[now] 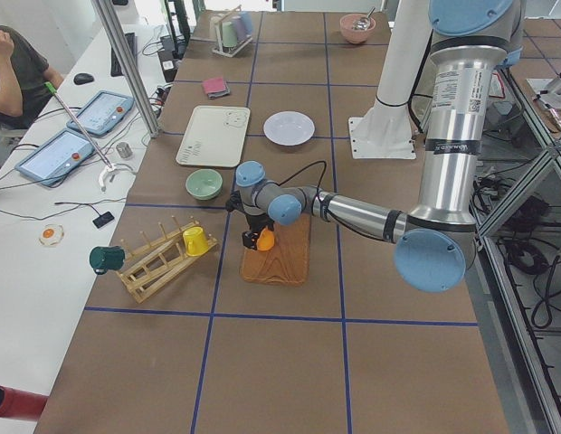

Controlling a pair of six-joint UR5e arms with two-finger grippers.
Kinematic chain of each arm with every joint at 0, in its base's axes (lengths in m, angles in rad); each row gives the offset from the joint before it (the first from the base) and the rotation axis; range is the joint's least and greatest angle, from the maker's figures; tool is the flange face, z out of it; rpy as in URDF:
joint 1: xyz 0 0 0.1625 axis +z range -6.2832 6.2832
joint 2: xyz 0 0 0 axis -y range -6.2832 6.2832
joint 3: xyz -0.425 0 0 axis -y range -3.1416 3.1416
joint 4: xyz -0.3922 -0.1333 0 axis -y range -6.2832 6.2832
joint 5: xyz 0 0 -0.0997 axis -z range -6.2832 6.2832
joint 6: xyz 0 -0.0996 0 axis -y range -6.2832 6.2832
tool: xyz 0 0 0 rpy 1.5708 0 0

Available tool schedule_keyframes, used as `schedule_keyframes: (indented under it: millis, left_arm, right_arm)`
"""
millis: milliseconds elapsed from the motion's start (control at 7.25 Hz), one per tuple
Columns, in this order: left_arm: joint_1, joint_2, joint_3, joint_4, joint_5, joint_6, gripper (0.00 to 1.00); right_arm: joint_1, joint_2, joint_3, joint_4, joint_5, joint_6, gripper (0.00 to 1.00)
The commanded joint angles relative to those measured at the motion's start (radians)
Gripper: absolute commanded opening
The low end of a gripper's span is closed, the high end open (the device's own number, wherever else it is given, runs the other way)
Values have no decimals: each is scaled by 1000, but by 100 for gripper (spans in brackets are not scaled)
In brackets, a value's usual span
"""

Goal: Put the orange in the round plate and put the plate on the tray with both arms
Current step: 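Close the left gripper around the orange and lift it, then carry the orange with the left gripper and lower it onto the white plate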

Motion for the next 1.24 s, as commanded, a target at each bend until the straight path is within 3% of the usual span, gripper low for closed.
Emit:
schedule_keyframes:
  millis: [0, 276, 414, 828, 1103]
  left_arm:
    - [0, -12, 7, 0, 11, -2, 92]
    - [0, -17, -6, 0, 8, -13, 29]
    - [0, -41, -38, 11, 2, -89, 11]
    - [6, -226, -57, 21, -41, -332, 10]
    - [128, -364, -54, 35, -29, -587, 10]
  right_arm:
    - [0, 0, 0, 0, 0, 1, 100]
    - [0, 0, 5, 0, 0, -1, 100]
    - [0, 2, 6, 0, 0, 2, 100]
    - [-1, 6, 6, 0, 0, 5, 100]
    - [-2, 6, 8, 2, -2, 7, 100]
